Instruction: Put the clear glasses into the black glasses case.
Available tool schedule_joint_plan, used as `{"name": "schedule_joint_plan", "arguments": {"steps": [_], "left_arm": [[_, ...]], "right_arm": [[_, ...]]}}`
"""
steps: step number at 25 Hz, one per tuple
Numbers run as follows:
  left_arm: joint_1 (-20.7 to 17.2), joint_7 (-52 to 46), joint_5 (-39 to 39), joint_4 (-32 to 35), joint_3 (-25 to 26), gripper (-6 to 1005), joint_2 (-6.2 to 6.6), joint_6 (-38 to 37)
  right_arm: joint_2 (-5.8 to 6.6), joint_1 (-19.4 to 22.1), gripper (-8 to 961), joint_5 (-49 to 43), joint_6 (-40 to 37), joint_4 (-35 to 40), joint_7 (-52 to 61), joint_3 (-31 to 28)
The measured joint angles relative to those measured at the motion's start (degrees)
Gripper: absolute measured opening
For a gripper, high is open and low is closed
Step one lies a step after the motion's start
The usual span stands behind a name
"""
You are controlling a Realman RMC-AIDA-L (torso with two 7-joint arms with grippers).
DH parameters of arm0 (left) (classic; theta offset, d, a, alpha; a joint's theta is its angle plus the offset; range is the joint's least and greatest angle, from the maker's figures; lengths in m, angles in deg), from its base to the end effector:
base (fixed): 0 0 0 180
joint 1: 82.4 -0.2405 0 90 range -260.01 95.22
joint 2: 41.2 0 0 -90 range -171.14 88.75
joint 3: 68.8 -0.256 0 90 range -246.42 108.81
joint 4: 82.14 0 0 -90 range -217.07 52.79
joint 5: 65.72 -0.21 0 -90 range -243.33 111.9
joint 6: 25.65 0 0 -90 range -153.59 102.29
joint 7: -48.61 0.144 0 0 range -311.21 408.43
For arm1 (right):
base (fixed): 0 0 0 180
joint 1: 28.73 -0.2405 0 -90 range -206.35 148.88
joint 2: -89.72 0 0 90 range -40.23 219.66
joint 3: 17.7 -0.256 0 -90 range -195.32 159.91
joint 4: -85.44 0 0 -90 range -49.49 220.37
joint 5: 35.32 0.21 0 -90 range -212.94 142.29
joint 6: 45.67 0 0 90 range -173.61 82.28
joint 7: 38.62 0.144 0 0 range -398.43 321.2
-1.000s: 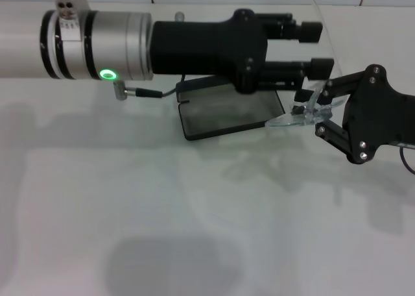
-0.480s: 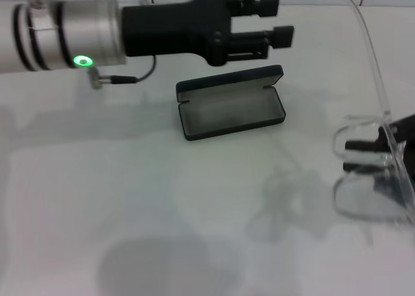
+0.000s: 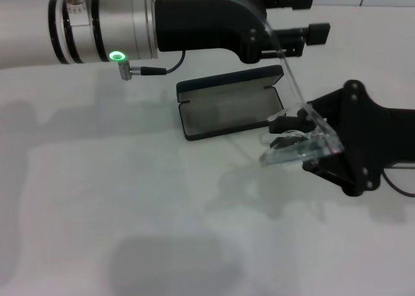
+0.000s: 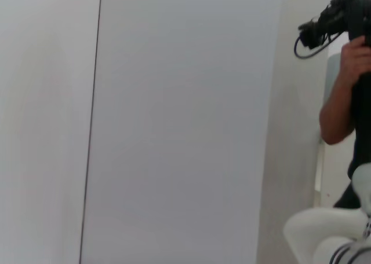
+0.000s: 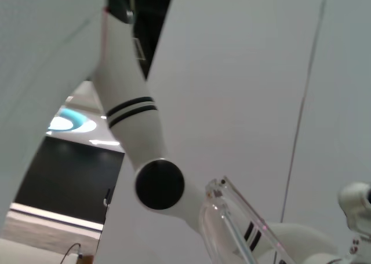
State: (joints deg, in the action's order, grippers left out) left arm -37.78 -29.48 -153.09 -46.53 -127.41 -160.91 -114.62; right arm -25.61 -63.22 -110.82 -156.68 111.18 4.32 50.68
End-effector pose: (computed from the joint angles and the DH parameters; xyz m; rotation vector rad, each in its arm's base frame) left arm -0.1131 0.3717 -0.0183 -2.8424 -0.1742 -1.1614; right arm 0.1770 0.2915 -0.0002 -2.6977 -0.4555 1.4523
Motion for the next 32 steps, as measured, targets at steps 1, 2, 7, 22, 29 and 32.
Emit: {"name": "schedule_joint_plan", "arguments": {"steps": [1, 2, 7, 22, 29, 32], "left_arm": [[-0.2, 0.5, 0.6, -0.1, 0.0, 641, 0.00, -0.1], [-0.5, 1.2, 1.4, -0.2, 0.0, 642, 0.00, -0.3], [-1.8, 3.6, 3.7, -0.3, 0.0, 642, 0.00, -1.0], [-2.5, 5.4, 4.4, -0.3, -2.0, 638, 0.03, -3.4], [-2.4, 5.5, 4.3, -0.1, -3.5, 638, 0.08, -3.4], [-2.5, 5.5, 4.4, -0.1, -3.5, 638, 0.09, -3.3]], "right_arm": [[0.00, -0.8, 129, -0.1, 0.5, -1.4, 0.5, 0.0], [0.00, -1.0, 129, -0.2, 0.9, -1.6, 0.9, 0.0], [-0.07, -0.9, 130, -0.6, 3.0, -1.6, 4.4, -0.1], [-0.12, -0.8, 135, -0.2, 9.1, -1.5, 8.6, -0.6], [-0.15, -0.8, 137, -0.1, 10.3, -1.4, 8.6, -0.7], [-0.15, -0.7, 138, -0.2, 10.4, -1.4, 8.3, -0.7]]}}
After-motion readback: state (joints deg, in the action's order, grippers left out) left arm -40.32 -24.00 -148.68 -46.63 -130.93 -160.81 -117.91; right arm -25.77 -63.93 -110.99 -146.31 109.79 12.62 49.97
